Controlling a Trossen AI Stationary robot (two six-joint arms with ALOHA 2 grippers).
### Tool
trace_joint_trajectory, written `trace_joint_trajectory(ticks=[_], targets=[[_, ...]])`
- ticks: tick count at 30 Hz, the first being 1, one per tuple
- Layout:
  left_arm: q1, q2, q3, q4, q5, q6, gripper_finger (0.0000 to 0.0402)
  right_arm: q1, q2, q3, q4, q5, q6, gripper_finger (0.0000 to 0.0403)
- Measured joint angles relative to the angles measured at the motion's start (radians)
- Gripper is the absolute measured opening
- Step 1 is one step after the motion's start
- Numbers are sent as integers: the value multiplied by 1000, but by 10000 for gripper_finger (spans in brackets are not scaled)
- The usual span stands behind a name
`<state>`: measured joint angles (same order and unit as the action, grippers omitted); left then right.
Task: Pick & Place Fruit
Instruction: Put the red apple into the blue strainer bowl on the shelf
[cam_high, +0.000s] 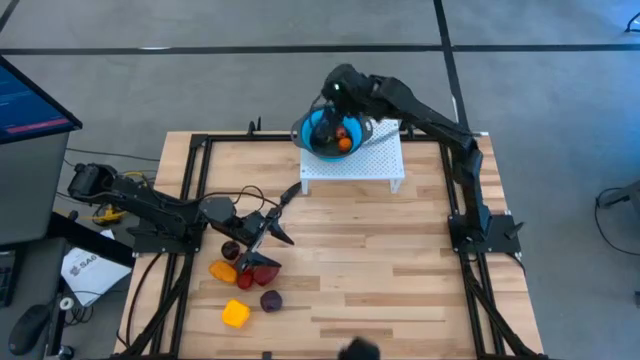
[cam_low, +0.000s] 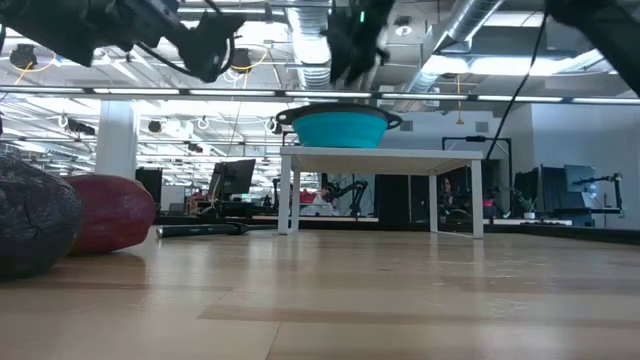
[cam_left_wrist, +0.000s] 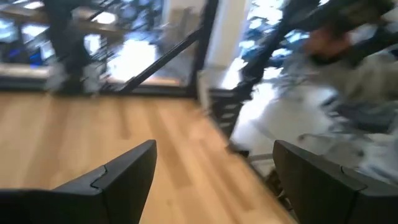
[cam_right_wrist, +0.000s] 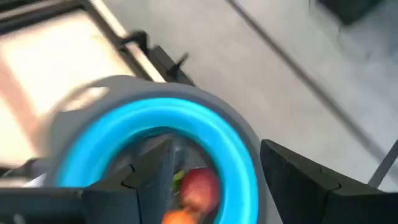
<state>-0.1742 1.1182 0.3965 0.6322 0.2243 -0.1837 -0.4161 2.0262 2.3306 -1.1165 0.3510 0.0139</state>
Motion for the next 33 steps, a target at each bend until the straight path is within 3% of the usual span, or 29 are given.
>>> trace_joint_trajectory(ticks=[4, 7, 15, 20, 26, 33], targets=[[-25, -59, 0, -184, -198, 1, 314, 155, -84, 1, -34, 67, -50, 230], [-46, -120, 6, -331, -288, -10, 314, 281, -112, 2, -99, 116, -37, 230], [-153, -158, 189, -888, -435, -65, 314, 635, -58, 0, -323, 379, 237, 230], [-230, -66, 282, -1068, -442, -186, 314, 841, 51, -1, -458, 574, 559, 230], [-313, 146, 372, -1307, -465, -370, 314, 1021, 160, -85, -428, 616, 884, 230], [-316, 347, 455, -1280, -453, -560, 314, 1118, 294, -181, -417, 674, 1355, 230]])
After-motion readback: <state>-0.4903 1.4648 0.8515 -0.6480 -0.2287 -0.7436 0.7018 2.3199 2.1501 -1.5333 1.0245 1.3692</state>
